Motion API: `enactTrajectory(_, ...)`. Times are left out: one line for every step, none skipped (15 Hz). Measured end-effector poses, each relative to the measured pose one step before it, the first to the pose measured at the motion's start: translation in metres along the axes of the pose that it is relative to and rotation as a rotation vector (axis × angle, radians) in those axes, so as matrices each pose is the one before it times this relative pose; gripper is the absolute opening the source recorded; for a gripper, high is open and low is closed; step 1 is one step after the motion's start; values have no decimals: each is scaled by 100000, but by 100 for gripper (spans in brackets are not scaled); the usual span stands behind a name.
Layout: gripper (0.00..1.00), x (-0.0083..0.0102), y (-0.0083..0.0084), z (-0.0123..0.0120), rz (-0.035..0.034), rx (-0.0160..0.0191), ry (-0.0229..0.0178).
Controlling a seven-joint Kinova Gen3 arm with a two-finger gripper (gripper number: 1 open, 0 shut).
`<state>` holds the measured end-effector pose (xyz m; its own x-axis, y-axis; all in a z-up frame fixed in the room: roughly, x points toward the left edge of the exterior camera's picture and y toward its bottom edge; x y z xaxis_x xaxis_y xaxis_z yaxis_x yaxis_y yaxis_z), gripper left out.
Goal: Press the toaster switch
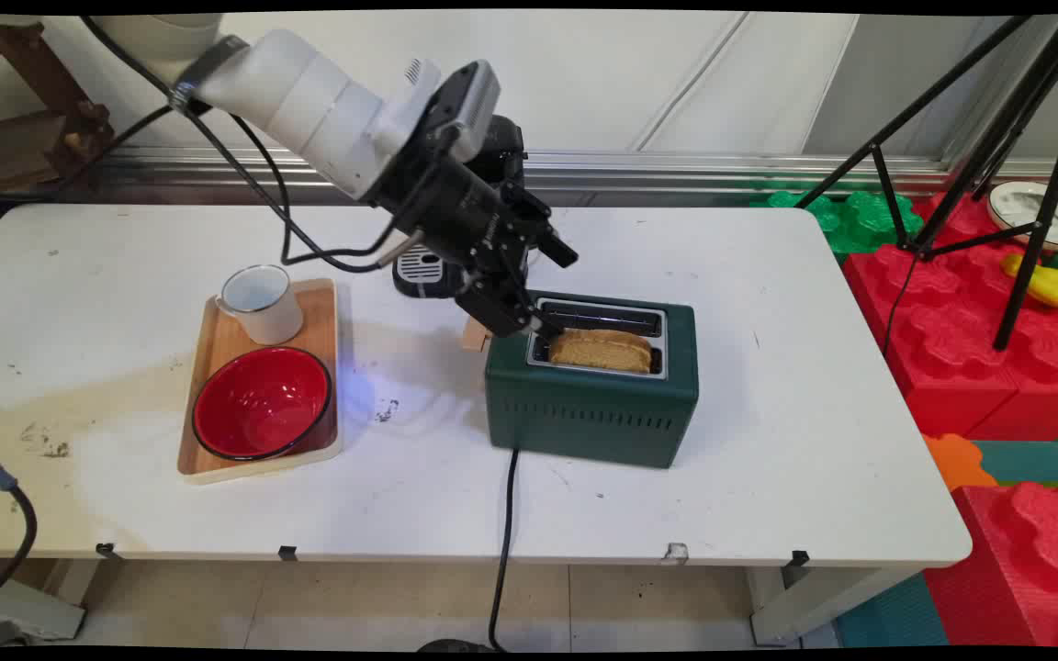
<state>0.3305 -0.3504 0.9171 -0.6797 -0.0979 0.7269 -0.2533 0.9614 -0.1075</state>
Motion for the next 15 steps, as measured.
enactTrajectory(100, -99, -82, -447, -62, -39, -202)
enactTrajectory(100, -149, -65, -570, -2, -103, -438)
enactTrajectory(100, -174, -52, -593, -35, -141, -529)
enactTrajectory(100, -193, -34, -538, -58, -132, -573)
enactTrajectory(100, -154, 1, -373, -23, -157, -432)
enactTrajectory(100, -257, -8, -558, -92, -172, -668)
enactTrajectory(100, -364, 35, -655, -16, -350, -885)
enactTrajectory(100, -412, 52, -633, -27, -339, -906)
enactTrajectory(100, -380, 54, -510, 19, -283, -813)
enactTrajectory(100, -508, 84, -543, 0, -295, -983)
enactTrajectory(100, -541, 89, -484, 51, -243, -1001)
enactTrajectory(100, -694, 151, -468, 233, -438, -1306)
enactTrajectory(100, -400, 106, -202, 115, -285, -714)
enactTrajectory(100, -566, 149, -220, 205, -267, -949)
enactTrajectory(100, -379, 107, -104, 141, -120, -607)
